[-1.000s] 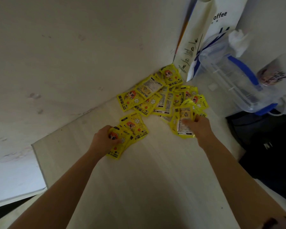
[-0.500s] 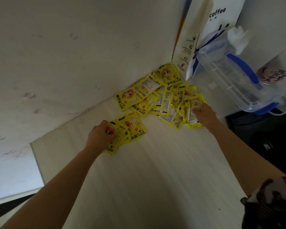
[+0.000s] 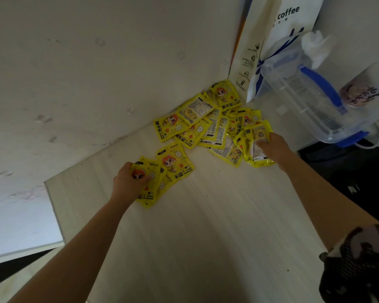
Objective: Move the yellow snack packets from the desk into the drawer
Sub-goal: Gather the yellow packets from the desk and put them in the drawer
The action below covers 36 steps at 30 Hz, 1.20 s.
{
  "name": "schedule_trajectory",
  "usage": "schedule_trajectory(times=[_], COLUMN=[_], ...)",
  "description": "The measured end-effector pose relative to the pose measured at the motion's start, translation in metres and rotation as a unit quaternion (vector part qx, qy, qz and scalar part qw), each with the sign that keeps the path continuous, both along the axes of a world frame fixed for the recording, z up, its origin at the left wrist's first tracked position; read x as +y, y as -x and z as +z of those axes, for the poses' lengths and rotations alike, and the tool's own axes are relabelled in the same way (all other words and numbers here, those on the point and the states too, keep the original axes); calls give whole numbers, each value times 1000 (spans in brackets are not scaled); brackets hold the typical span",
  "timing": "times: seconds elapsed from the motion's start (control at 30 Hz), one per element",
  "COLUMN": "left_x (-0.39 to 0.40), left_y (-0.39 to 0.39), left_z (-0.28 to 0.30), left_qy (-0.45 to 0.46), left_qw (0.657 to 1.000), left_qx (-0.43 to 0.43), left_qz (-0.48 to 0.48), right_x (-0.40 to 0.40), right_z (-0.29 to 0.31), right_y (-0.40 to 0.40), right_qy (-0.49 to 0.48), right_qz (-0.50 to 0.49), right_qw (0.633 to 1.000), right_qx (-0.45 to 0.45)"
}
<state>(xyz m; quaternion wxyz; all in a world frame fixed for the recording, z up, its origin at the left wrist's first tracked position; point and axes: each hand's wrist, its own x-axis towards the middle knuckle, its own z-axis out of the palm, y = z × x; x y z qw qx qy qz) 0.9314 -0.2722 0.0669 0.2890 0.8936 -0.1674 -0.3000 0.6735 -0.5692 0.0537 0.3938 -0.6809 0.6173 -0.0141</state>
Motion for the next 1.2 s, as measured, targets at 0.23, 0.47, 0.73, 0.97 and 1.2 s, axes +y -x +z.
schedule_trajectory(times=[0.23, 0.47, 0.73, 0.97, 1.2], left_x=[21, 42, 83, 124, 170], left_y=[14, 48, 85, 103, 95], left_z=[3, 24, 20, 7, 6], left_qy=[43, 129, 160, 147, 146], left_qw=[995, 976, 962, 964, 957], left_qx=[68, 131, 185, 215, 249], left_qz=[61, 116, 119, 48, -37], right_x=[25, 94, 218, 334, 425], right_z=[11, 30, 40, 35, 34], right_y=[14, 28, 49, 50, 48], right_qy=[-1, 16, -30, -56, -51], right_qz=[-44, -50, -129, -176, -305], right_qw=[996, 992, 976, 969, 934], right_qx=[-81, -117, -171, -165, -177])
